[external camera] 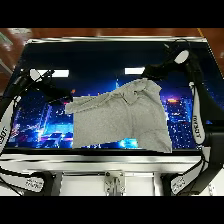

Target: Fold the shirts.

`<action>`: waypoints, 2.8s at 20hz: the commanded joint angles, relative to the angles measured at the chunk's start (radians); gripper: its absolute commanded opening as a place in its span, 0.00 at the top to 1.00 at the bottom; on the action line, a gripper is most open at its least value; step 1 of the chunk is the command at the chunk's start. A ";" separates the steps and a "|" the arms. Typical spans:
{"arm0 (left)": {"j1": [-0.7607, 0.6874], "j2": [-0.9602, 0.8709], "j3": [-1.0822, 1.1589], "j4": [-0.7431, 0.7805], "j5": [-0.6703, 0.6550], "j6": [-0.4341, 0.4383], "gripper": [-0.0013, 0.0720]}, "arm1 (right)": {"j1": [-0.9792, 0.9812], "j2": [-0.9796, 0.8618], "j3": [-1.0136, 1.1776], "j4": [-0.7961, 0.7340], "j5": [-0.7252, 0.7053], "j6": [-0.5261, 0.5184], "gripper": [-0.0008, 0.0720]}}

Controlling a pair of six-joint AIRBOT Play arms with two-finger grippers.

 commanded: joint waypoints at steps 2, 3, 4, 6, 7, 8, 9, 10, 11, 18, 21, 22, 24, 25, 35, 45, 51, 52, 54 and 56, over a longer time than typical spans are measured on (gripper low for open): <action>0.108 0.060 0.018 -0.075 -0.271 0.254 0.01 | -0.146 0.180 -0.003 -0.282 0.383 -0.071 0.20; 0.146 0.093 -0.021 -0.113 -0.304 0.287 0.01 | -0.209 0.213 -0.020 -0.265 0.517 -0.108 0.20; 0.188 0.134 -0.095 -0.158 -0.310 0.306 0.01 | -0.270 0.243 -0.058 -0.227 0.597 -0.107 0.20; 0.256 0.217 -0.314 -0.188 -0.269 0.317 0.01 | -0.389 0.327 -0.204 -0.097 0.580 -0.069 0.20; 0.281 0.256 -0.435 -0.201 -0.241 0.341 0.01 | -0.432 0.371 -0.298 -0.075 0.534 -0.060 0.20; 0.303 0.293 -0.559 -0.227 -0.209 0.368 0.01 | -0.461 0.409 -0.382 -0.080 0.491 -0.058 0.20; 0.315 0.318 -0.655 -0.241 -0.184 0.388 0.01 | -0.483 0.440 -0.466 -0.080 0.454 -0.058 0.20; 0.320 0.332 -0.736 -0.240 -0.154 0.392 0.01 | -0.495 0.459 -0.531 -0.079 0.425 -0.058 0.20; 0.319 0.332 -0.791 -0.249 -0.129 0.392 0.01 | -0.497 0.469 -0.587 -0.077 0.404 -0.059 0.20; 0.273 0.330 -0.932 -0.442 0.024 0.425 0.01 | -0.495 0.469 -0.739 -0.023 0.287 -0.077 0.20; 0.203 0.325 -0.933 -0.483 0.063 0.421 0.02 | -0.496 0.469 -0.739 -0.026 0.262 -0.079 0.20; 0.179 0.315 -0.933 -0.504 0.074 0.421 0.06 | -0.496 0.469 -0.739 -0.027 0.256 -0.079 0.20; 0.125 0.280 -0.933 -0.535 0.107 0.393 0.11 | -0.496 0.469 -0.739 -0.031 0.248 -0.079 0.20; 0.097 0.256 -0.932 -0.547 0.127 0.375 0.12 | -0.496 0.469 -0.739 -0.040 0.248 -0.078 0.20; 0.051 0.237 -0.856 -0.534 0.137 0.376 0.93 | -0.494 0.469 -0.987 -0.042 0.061 -0.117 0.11; 0.052 0.253 -0.703 -0.486 0.121 0.315 0.93 | -0.422 0.299 -1.036 0.153 -0.043 -0.236 0.11; 0.052 0.278 -0.567 -0.342 0.021 0.286 0.94 | -0.322 0.379 -0.983 0.158 -0.048 -0.278 0.91; 0.052 0.311 -0.502 -0.255 0.004 0.248 0.94 | -0.322 0.439 -0.949 0.157 -0.018 -0.326 0.91; 0.052 0.409 -0.328 -0.137 -0.018 0.233 0.94 | -0.322 0.597 -0.831 0.142 0.016 -0.363 0.91; 0.052 0.521 -0.081 -0.103 -0.019 0.233 0.93 | -0.322 0.774 -0.661 0.143 -0.023 -0.321 0.91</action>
